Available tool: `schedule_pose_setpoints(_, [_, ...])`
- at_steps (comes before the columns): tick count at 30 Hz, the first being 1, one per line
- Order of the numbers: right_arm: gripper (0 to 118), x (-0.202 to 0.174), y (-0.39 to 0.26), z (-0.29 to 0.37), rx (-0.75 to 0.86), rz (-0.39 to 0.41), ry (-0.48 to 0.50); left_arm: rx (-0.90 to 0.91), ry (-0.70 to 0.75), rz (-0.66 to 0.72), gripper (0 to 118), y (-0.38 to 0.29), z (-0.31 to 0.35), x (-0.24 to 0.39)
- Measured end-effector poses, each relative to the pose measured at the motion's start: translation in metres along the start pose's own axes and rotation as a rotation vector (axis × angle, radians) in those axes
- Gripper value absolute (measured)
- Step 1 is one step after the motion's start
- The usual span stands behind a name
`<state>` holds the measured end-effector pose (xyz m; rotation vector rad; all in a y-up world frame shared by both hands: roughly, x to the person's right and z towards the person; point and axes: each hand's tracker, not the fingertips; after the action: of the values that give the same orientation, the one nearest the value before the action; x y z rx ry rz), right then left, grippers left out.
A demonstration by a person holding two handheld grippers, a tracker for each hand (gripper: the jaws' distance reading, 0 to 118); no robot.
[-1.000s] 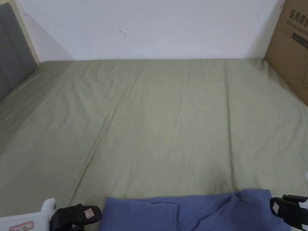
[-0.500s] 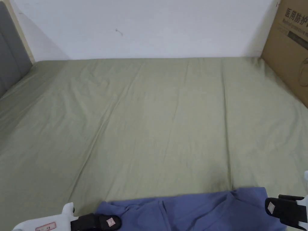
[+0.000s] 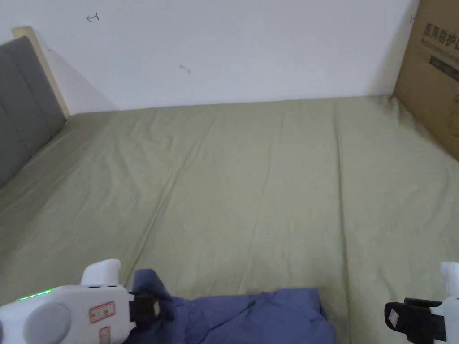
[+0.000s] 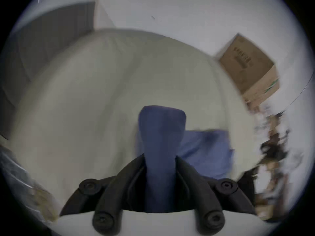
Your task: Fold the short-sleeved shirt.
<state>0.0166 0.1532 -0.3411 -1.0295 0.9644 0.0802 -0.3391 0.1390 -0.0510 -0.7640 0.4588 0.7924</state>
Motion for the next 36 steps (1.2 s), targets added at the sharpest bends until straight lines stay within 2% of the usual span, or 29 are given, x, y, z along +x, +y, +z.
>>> schedule_pose_setpoints(2, [0,0.001,-0.003,0.005,0.006,-0.003,0.008,-0.063,-0.138,0.047,8,-0.001,-0.029,0.024])
schedule_pose_setpoints(4, [0,0.003,-0.006,0.011,0.01,-0.018,0.017,-0.114,-0.214,0.054,9,-0.002,-0.059,0.055])
schedule_pose_setpoints(5, [0,0.005,-0.007,0.015,0.014,-0.024,0.019,-0.14,-0.225,0.021,15,-0.004,-0.07,0.07])
schedule_pose_setpoints(7, [0,0.008,-0.009,0.021,0.018,-0.031,0.015,-0.182,-0.257,-0.076,47,-0.009,-0.087,0.098])
schedule_pose_setpoints(8, [0,0.01,-0.01,0.024,0.018,-0.034,0.007,-0.202,-0.29,-0.091,70,-0.012,-0.095,0.115])
schedule_pose_setpoints(9, [0,0.012,-0.01,0.026,0.019,-0.035,0.002,-0.209,-0.309,-0.091,100,-0.013,-0.097,0.122])
schedule_pose_setpoints(10, [0,0.015,-0.01,0.027,0.021,-0.037,-0.003,-0.194,-0.327,-0.092,112,-0.014,-0.095,0.127])
schedule_pose_setpoints(11, [0,0.018,-0.011,0.029,0.024,-0.04,-0.007,-0.181,-0.344,-0.091,115,-0.012,-0.093,0.132])
schedule_pose_setpoints(13, [0,0.023,-0.011,0.029,0.028,-0.049,-0.012,-0.163,-0.336,-0.104,114,-0.011,-0.088,0.132])
schedule_pose_setpoints(15, [0,0.027,-0.01,0.029,0.03,-0.065,-0.014,-0.148,-0.268,-0.12,114,-0.009,-0.082,0.124])
schedule_pose_setpoints(16, [0,0.029,-0.01,0.028,0.03,-0.073,-0.012,-0.143,-0.223,-0.143,112,-0.007,-0.08,0.117])
schedule_pose_setpoints(17, [0,0.031,-0.009,0.027,0.031,-0.078,-0.01,-0.124,-0.185,-0.164,106,-0.007,-0.075,0.109])
schedule_pose_setpoints(18, [0,0.031,-0.009,0.026,0.031,-0.079,-0.008,-0.112,-0.153,-0.173,85,-0.008,-0.072,0.103])
schedule_pose_setpoints(19, [0,0.031,-0.009,0.025,0.031,-0.078,-0.008,-0.119,-0.119,-0.178,58,-0.009,-0.072,0.097])
schedule_pose_setpoints(20, [0,0.031,-0.01,0.024,0.03,-0.076,-0.008,-0.143,-0.094,-0.186,25,-0.01,-0.077,0.09])
schedule_pose_setpoints(21, [0,0.031,-0.01,0.023,0.029,-0.074,-0.008,-0.165,-0.07,-0.191,2,-0.013,-0.082,0.087])
schedule_pose_setpoints(30, [0,0.033,-0.013,0.017,-0.001,-0.071,-0.02,-0.334,-0.162,-0.199,1,-0.044,-0.161,0.098])
schedule_pose_setpoints(33, [0,0.033,-0.014,0.017,-0.009,-0.069,-0.028,-0.362,-0.253,-0.137,1,-0.046,-0.169,0.109])
schedule_pose_setpoints(36, [0,0.032,-0.014,0.016,-0.015,-0.069,-0.035,-0.375,-0.281,-0.123,1,-0.049,-0.169,0.117])
